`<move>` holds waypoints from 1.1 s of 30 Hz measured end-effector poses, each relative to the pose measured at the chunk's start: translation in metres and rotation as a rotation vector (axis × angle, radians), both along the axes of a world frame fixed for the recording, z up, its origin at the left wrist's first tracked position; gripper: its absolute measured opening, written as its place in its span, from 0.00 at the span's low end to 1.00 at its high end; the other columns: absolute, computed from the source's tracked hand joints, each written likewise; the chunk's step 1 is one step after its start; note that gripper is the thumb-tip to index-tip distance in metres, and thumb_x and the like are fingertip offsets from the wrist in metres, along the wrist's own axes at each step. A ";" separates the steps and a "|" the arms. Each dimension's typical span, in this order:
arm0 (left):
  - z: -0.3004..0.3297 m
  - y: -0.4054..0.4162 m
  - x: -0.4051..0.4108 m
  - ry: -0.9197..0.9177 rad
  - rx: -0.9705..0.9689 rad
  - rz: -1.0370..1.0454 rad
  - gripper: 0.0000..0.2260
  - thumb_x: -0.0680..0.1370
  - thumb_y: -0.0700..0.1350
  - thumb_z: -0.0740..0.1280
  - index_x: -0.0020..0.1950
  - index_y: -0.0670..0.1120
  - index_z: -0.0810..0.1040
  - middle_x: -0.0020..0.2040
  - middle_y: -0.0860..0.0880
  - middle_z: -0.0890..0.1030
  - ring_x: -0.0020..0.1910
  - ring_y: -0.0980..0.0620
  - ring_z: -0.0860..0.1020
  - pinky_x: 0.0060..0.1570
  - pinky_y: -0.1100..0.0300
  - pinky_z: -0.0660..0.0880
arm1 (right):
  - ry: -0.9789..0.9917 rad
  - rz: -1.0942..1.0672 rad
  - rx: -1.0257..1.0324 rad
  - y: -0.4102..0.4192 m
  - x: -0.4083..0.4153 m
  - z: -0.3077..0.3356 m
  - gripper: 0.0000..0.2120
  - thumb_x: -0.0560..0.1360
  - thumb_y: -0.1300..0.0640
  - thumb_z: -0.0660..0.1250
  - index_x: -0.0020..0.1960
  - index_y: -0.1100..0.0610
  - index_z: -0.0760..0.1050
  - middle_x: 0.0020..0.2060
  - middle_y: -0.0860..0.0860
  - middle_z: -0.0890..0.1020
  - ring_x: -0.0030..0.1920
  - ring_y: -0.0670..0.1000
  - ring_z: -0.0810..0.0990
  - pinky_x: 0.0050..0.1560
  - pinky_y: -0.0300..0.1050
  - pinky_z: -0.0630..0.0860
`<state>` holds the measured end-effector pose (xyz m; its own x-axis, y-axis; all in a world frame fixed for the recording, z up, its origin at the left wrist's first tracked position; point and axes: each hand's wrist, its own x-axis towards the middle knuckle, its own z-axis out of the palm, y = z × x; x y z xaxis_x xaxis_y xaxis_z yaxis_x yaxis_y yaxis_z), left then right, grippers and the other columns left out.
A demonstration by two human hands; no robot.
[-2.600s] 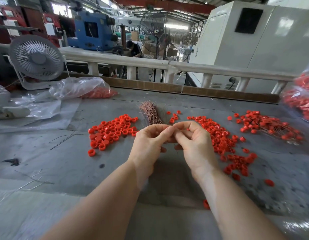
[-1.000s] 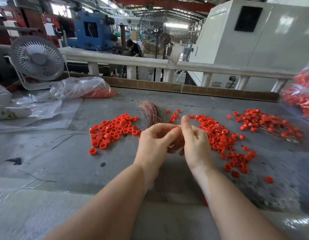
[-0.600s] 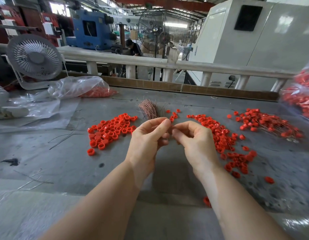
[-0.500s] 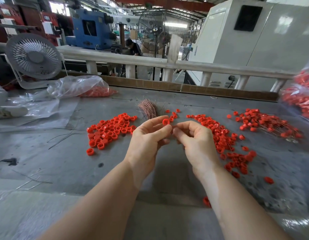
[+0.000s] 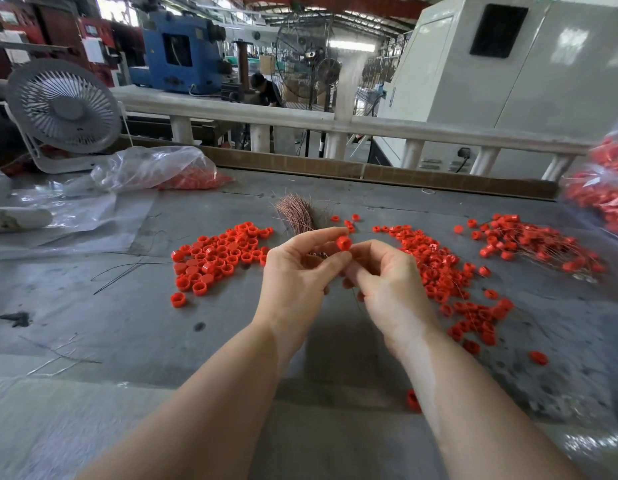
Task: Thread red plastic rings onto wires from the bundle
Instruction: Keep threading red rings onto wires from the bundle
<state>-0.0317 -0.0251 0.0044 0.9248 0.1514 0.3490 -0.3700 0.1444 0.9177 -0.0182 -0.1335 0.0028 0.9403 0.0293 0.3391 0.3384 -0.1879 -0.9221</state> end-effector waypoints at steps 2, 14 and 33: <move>0.001 -0.001 0.000 -0.012 0.021 0.003 0.15 0.71 0.33 0.70 0.44 0.55 0.82 0.34 0.55 0.81 0.29 0.60 0.72 0.27 0.69 0.69 | -0.006 0.013 0.000 0.000 -0.001 0.001 0.11 0.74 0.67 0.65 0.38 0.53 0.76 0.29 0.48 0.79 0.28 0.39 0.73 0.29 0.29 0.67; -0.003 0.002 0.001 0.042 -0.060 0.026 0.11 0.72 0.37 0.71 0.42 0.54 0.83 0.33 0.55 0.82 0.30 0.61 0.77 0.26 0.68 0.70 | 0.030 0.012 0.021 -0.001 0.000 0.001 0.06 0.72 0.63 0.69 0.38 0.54 0.78 0.28 0.46 0.79 0.29 0.40 0.74 0.31 0.31 0.68; -0.008 0.002 0.003 0.211 -0.001 0.041 0.08 0.72 0.38 0.71 0.45 0.51 0.82 0.31 0.56 0.79 0.28 0.62 0.73 0.24 0.68 0.68 | 0.092 -0.072 0.063 -0.006 0.002 0.003 0.05 0.75 0.61 0.66 0.44 0.53 0.79 0.37 0.50 0.83 0.35 0.40 0.78 0.33 0.27 0.70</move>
<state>-0.0286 -0.0230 -0.0031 0.9703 0.1909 0.1486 -0.1757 0.1339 0.9753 -0.0158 -0.1397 0.0060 0.9664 -0.0578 0.2503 0.2395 -0.1497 -0.9593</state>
